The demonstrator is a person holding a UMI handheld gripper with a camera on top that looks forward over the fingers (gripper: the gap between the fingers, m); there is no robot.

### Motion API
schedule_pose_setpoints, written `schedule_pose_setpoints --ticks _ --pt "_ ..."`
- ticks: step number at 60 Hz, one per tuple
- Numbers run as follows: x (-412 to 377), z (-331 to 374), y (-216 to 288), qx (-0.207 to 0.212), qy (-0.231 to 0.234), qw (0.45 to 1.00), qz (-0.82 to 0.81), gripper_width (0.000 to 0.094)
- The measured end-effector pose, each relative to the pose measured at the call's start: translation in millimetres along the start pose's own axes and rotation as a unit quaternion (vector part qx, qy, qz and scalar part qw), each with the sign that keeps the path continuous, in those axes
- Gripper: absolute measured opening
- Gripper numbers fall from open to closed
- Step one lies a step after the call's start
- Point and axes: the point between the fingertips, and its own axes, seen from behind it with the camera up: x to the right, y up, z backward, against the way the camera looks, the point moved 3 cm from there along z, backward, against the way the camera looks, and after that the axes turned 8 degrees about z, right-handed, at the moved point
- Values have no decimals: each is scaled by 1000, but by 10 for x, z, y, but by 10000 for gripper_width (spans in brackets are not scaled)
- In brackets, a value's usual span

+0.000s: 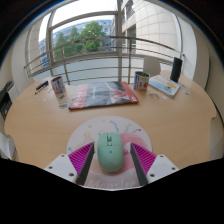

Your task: Arrange mouse

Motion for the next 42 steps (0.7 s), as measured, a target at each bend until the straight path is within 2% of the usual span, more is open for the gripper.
schedule_pose_setpoints --ticks 2,3,5,9,22,32,42 --pt "10 106 52 4 -2 1000 4 851" --pt "5 152 60 9 -4 1000 5 854" --pt "23 263 89 15 -10 1000 6 828" --pt "28 524 135 25 -19 999 7 858" --pt "11 1692 158 66 -56 996 31 848" --pt "-138 2595 -146 80 -48 995 23 848" --pt "-219 3310 -555 78 -49 995 40 847"
